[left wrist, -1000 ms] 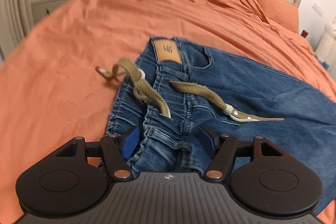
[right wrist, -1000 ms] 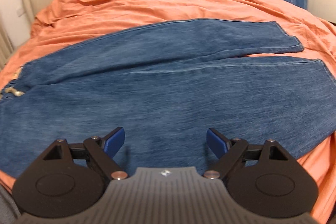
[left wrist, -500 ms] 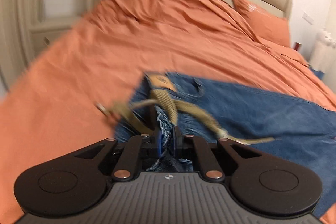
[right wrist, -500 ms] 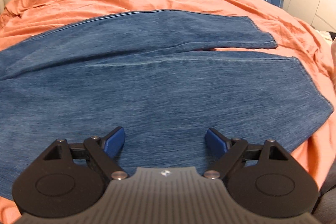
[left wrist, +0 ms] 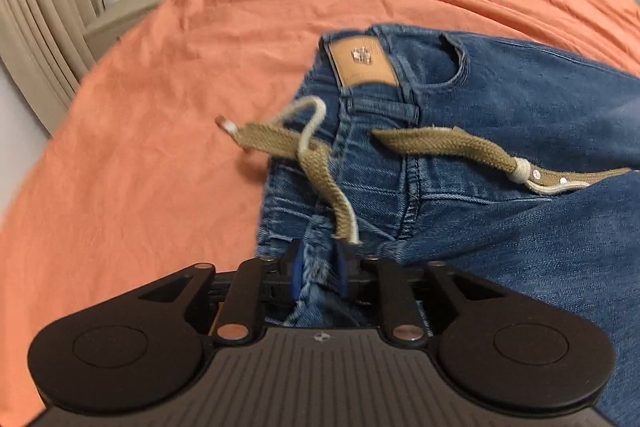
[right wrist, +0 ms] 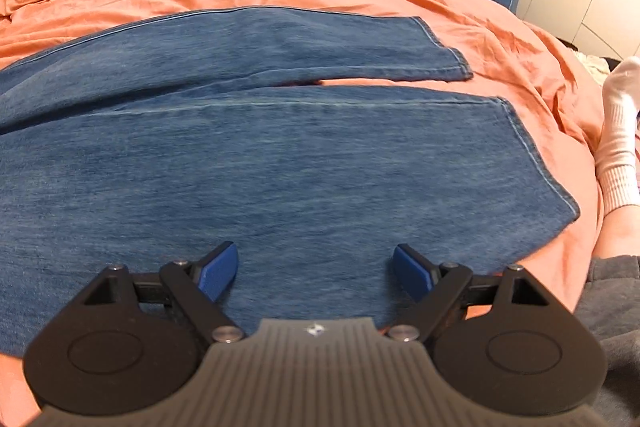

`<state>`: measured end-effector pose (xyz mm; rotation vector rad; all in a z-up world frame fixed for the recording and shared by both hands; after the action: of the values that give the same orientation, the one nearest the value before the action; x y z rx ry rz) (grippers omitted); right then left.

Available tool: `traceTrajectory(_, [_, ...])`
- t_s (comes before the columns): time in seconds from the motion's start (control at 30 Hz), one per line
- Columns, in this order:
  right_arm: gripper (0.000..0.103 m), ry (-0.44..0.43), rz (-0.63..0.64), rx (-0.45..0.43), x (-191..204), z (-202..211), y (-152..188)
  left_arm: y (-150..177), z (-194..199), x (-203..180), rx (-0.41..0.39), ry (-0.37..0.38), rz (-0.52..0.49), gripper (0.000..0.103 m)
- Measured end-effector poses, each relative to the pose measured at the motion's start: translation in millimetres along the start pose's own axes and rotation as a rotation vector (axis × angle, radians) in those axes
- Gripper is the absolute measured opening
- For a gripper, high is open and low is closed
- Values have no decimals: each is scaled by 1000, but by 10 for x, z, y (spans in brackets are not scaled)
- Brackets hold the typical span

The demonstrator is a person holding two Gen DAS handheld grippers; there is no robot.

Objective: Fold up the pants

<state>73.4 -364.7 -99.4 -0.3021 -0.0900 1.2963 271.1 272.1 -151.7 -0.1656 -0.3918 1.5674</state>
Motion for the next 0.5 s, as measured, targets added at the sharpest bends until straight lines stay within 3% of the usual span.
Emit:
traceTrajectory(0.13, [81,-53,21,-6,-102,82,-23,80,501,-129,-70,-35,-103,28])
traceTrajectory(0.23, [81,-61,78,-44,-139,200,-24,251,862,-320,-103,-29,-246,30])
traceTrajectory(0.3, [81,-63,116,-64,-155,282,-15,404,1023,-479,-109,-47,-349,38])
traceTrajectory(0.4, [81,-90,150,-85,-183,400,14,669,1096,-711,-101,-85,-512,48])
traceTrajectory(0.5, [81,-118,207,-108,-191,496,56,942,988,-919,-68,-147,-673,50])
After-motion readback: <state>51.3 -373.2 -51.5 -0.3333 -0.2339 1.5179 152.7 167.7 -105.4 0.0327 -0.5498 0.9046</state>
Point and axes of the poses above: each gripper's, at about its wrist camera, not at the fingertips, and z roughly against the way its jaws point, x to its left, y to its underside, the point moved 5 cm from there along -z, roughly the way its jaws point, and after that the axes turned 15 degrees about x, right-handed, at the moved point
